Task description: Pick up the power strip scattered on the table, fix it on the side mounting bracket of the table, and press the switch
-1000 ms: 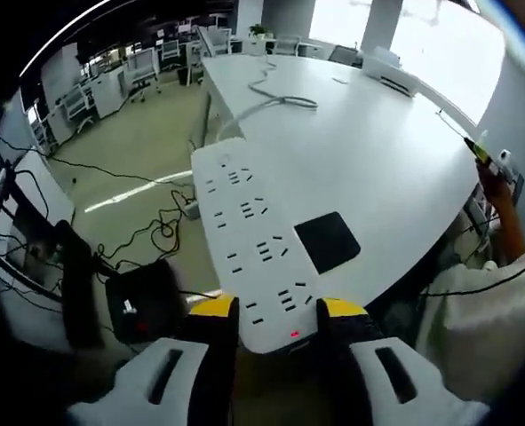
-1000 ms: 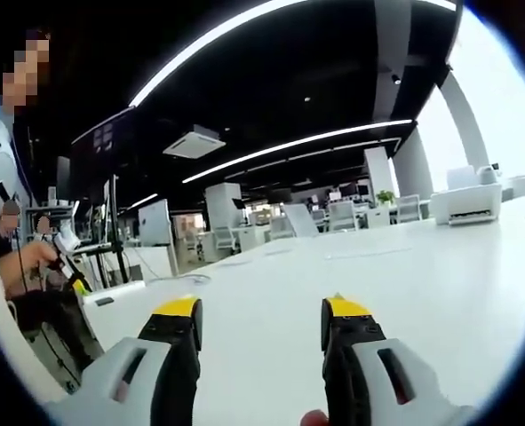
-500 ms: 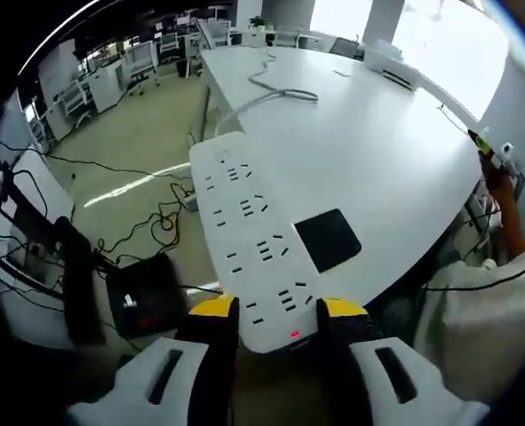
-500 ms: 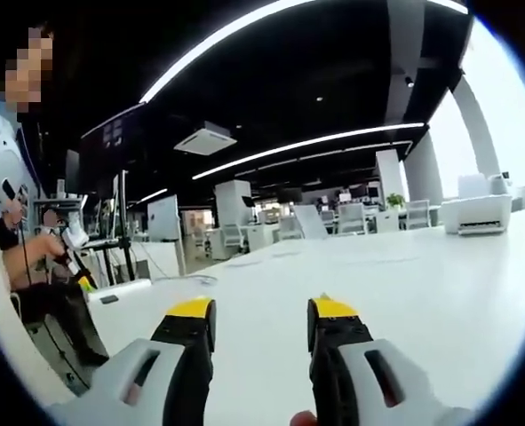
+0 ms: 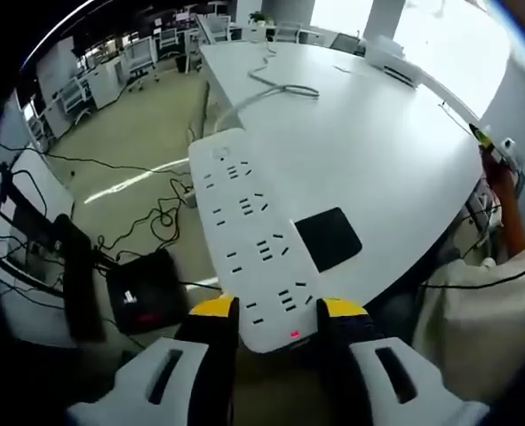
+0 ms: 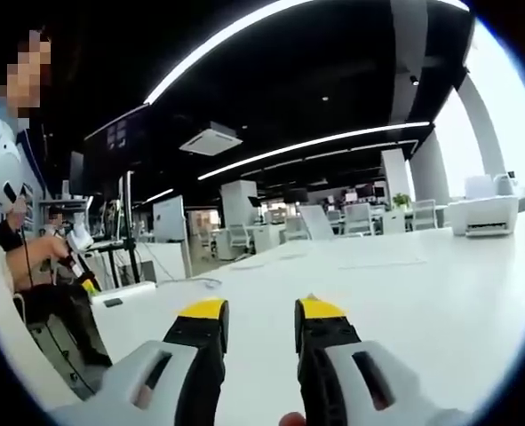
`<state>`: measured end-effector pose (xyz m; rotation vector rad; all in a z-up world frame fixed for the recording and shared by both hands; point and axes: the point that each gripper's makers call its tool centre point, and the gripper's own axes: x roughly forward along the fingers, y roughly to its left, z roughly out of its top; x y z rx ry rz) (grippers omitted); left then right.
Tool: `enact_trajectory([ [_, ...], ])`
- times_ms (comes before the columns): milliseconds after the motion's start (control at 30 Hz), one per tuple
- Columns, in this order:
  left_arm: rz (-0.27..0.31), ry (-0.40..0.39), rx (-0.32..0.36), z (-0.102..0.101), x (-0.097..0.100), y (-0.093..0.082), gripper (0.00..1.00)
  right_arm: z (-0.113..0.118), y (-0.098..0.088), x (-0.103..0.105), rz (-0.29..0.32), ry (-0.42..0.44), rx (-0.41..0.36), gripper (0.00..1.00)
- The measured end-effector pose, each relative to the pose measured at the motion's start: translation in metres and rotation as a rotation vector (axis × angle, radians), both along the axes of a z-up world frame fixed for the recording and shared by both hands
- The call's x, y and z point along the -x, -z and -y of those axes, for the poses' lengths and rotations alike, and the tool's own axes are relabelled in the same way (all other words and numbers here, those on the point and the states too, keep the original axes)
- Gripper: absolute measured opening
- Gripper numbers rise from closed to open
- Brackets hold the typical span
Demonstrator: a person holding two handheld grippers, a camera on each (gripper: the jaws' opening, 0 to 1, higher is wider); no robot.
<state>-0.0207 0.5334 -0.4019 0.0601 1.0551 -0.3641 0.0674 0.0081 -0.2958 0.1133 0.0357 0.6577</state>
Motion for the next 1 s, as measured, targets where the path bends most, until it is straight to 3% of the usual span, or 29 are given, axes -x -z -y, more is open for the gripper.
enact_trajectory([
  [467,-0.035,0.002,-0.014,0.000,0.000,0.000,0.40,-0.006,-0.009,-0.006,0.015,-0.018,0.018,0.12],
  [700,-0.036,0.000,-0.014,0.000,0.000,0.001,0.40,-0.009,-0.015,-0.007,0.022,-0.028,0.031,0.00],
  [1000,-0.020,-0.002,-0.008,0.000,0.000,0.000,0.40,-0.019,-0.022,-0.013,0.023,-0.045,0.062,0.00],
])
